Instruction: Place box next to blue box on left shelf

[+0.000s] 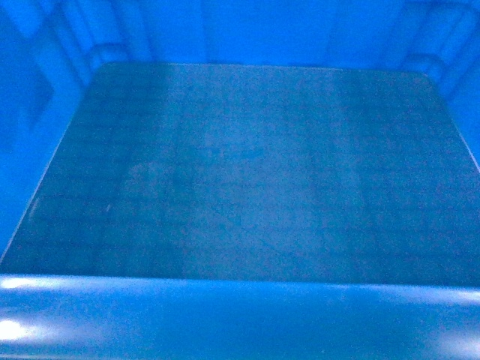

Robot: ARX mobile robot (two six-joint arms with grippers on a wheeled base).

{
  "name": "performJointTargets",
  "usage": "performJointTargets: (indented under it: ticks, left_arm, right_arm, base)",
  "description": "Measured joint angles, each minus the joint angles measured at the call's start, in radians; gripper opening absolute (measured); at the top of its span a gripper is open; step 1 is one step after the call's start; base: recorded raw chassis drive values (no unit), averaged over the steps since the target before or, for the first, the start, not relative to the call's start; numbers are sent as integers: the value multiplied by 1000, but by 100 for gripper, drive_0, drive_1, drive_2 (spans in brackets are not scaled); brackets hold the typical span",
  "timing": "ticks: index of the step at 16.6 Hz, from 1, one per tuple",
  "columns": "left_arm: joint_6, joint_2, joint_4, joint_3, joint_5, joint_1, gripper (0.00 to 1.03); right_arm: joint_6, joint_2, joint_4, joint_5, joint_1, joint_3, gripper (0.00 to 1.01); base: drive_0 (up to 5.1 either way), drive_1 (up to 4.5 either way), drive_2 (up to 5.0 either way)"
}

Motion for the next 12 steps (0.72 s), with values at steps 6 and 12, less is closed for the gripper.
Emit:
performJointTargets:
  ticks: [6, 12]
  left_arm:
    - [0, 0, 0, 0, 0, 0, 8]
    - [1, 1, 0, 0, 0, 0, 8]
  right_arm:
    - [0, 0, 1, 0, 0, -2, 9]
    - [1, 0, -3, 1, 0, -2, 9]
  base:
    - [4, 435, -426]
    - [12, 442, -419]
